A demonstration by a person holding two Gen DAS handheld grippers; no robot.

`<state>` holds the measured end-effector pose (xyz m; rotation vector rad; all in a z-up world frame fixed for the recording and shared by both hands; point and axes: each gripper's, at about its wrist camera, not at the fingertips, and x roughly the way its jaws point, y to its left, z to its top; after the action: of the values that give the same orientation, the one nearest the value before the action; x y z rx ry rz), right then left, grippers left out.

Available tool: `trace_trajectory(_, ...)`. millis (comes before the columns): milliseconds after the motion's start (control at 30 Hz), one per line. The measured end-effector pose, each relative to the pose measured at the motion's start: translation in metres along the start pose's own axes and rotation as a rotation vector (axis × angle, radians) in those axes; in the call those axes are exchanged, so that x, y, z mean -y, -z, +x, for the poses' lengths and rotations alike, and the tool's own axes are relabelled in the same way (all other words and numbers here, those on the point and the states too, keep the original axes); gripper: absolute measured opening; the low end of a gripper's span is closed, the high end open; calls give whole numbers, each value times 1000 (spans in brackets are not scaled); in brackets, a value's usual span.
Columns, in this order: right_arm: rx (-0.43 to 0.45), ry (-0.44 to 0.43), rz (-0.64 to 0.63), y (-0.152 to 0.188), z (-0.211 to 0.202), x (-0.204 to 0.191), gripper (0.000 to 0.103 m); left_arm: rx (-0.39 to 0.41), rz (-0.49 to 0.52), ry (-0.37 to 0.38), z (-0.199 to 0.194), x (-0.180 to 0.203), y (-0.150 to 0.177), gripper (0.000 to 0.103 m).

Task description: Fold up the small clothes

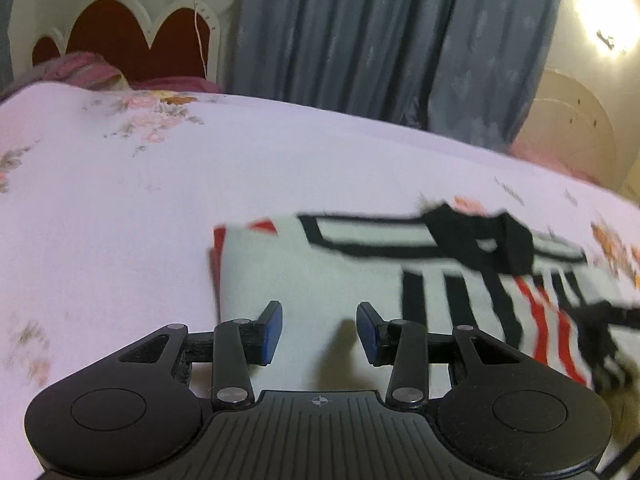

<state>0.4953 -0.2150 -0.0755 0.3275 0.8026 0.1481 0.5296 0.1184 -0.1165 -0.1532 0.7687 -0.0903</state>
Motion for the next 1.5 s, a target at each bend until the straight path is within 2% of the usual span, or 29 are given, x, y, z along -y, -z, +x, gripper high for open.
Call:
trace_trajectory(33,7,24,-12,0,1,1,18,-27,-18,8,12,-6,-5,47)
trace_trajectory(67,1,64,-32,-2,7,0,15,-65,-32,12,26,-12,-9,48)
trace_trajectory(133,-35,139,-32,-5,23,4,9,-57,-45,20,34,-17,-16,48)
trace_trajectory(167,-32,135,-7,-7,22,7,9,-67,-51,13,34,-16,-19,48)
trace_trajectory(233,11,178,1,-11,14,4,22,-48,-20,-23,22,-6,-20,48)
trace_trajectory(267,44,172,-1,-12,7,-1,28,-18,5,-26,12,4,-16,48)
trace_trajectory(333,73,105,-23,-12,2,-18,35,1,23,42,0,30,-4,48)
trace_trajectory(400,53,33,-108,-8,11,-47,35,10,68,60,-2,59,8,48)
trace_trajectory(500,-31,-50,-208,1,36,-89,34,-35,86,75,11,88,23,48)
trace_trajectory(567,-85,-20,-261,9,51,-100,35,-32,141,32,13,92,32,48)
trace_trajectory(600,-100,14,-283,12,55,-99,32,-27,150,24,10,88,35,49)
trace_trajectory(667,-68,75,-262,12,46,-84,31,-25,139,4,-2,68,41,49)
trace_trajectory(733,-41,163,-245,14,34,-61,25,-5,113,-2,-20,36,55,48)
trace_trajectory(800,-35,162,-230,17,24,-43,24,7,154,-50,-30,28,63,49)
trace_trajectory(867,-40,165,-242,19,18,-45,27,14,174,-100,-43,34,65,49)
trace_trajectory(900,-33,170,-235,20,13,-51,34,33,179,-100,-52,38,65,49)
trace_trajectory(967,21,127,-224,26,-5,-64,45,54,190,-74,-64,51,74,49)
trace_trajectory(1033,27,85,-272,40,-14,-79,45,24,178,-80,-61,59,82,49)
trace_trajectory(1067,9,74,-301,47,-13,-86,44,-5,160,-92,-57,58,87,49)
trace_trajectory(1133,-60,100,-331,63,1,-87,43,3,127,-99,-55,54,93,49)
trace_trajectory(1233,-42,95,-310,67,-4,-81,43,-10,144,-127,-56,59,88,49)
trace_trajectory(1300,-44,90,-265,61,-9,-79,44,23,143,-113,-63,60,80,49)
trace_trajectory(1367,-7,72,-232,50,-11,-78,44,80,123,-86,-67,60,67,49)
trace_trajectory(1433,27,65,-233,33,-6,-84,44,90,113,-84,-55,58,42,50)
trace_trajectory(1467,39,63,-235,24,-1,-87,44,100,114,-84,-49,57,30,53)
trace_trajectory(1500,53,60,-237,15,6,-91,44,117,113,-99,-41,56,19,67)
